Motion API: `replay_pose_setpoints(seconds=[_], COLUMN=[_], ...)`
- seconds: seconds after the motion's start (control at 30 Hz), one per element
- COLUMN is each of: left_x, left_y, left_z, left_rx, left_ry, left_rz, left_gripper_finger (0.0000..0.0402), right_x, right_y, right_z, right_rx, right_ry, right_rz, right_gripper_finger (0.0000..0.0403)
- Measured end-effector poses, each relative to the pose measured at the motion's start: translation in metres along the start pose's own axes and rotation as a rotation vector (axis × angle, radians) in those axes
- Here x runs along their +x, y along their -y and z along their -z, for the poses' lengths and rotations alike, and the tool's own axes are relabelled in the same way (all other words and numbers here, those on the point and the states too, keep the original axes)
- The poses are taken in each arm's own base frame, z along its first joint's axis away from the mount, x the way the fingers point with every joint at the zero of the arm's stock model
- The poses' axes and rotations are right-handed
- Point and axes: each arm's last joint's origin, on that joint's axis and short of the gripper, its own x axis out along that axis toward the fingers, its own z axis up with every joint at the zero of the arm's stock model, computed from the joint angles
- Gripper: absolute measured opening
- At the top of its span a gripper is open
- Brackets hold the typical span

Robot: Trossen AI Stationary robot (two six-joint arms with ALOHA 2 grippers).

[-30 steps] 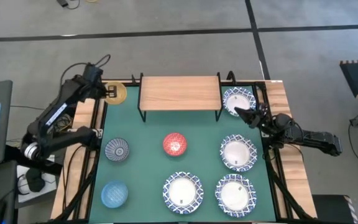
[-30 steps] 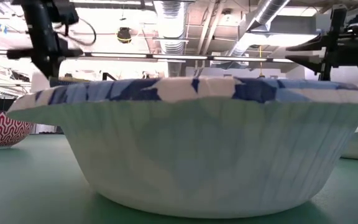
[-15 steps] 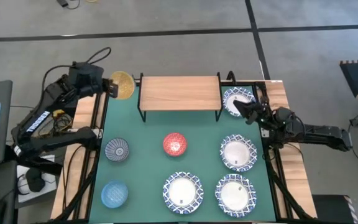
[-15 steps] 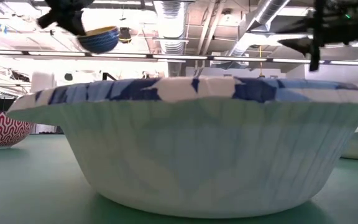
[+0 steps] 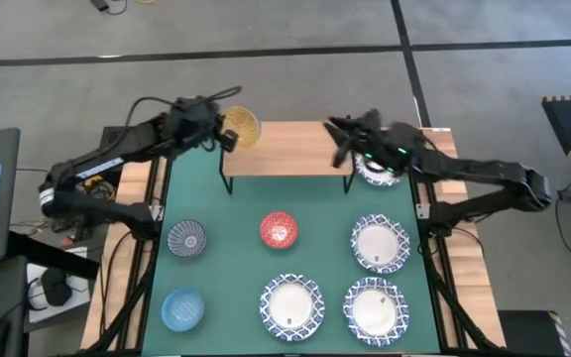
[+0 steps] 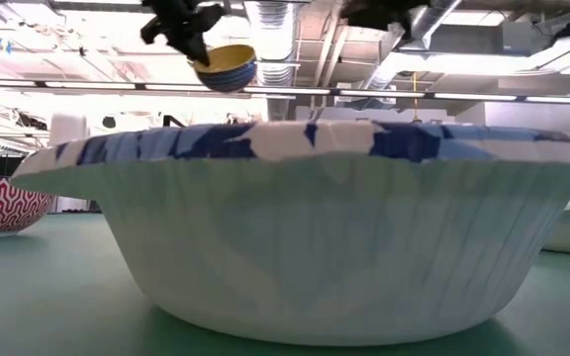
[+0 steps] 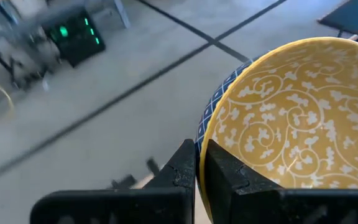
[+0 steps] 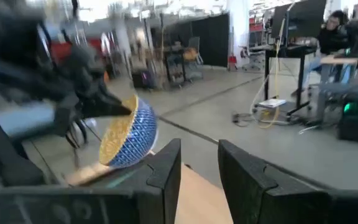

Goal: Place and stack bowls onto a shelf
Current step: Put the yellow bowl on the shelf

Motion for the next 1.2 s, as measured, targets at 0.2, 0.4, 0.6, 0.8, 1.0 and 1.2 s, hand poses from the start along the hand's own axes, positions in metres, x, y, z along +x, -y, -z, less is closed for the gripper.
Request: replay_pose_setpoints(seconds=[0.2, 0.4, 0.6, 0.8, 1.0, 1.2], left_x=[0.004, 0.004, 0.004, 0.003, 0.001, -0.003], left_y=[0.035, 0.059, 0.065, 0.065, 0.067, 0.072], left_z=[-0.025, -0.034, -0.032, -0.033, -0.033, -0.032], left_rx=[0.199, 0.423, 0.500, 0.507, 0.503, 0.492], left_ry=[0.033, 0.038, 0.035, 0.040, 0.050, 0.059], left_rz=[0.002, -0.012, -0.011, -0.019, -0.034, 0.024], left_gripper_finger=[0.0000, 0.0000, 0.0000, 0.0000, 0.0001, 0.0002], right_x=[0.063, 0.096, 0.109, 0.112, 0.115, 0.115], right_y=[-0.027, -0.042, -0.045, -0.041, -0.032, -0.023], right_z=[-0.012, -0.025, -0.026, -0.018, -0.017, -0.014], right_rx=[-0.213, -0.333, -0.435, -0.392, -0.369, -0.363], right_ry=[-0.130, -0.224, -0.307, -0.369, -0.394, -0.448], right_rz=[-0.002, -0.011, -0.050, -0.148, -0.115, -0.107], right_gripper_finger=[0.0150, 0.0188, 0.0218, 0.0211, 0.0181, 0.0117])
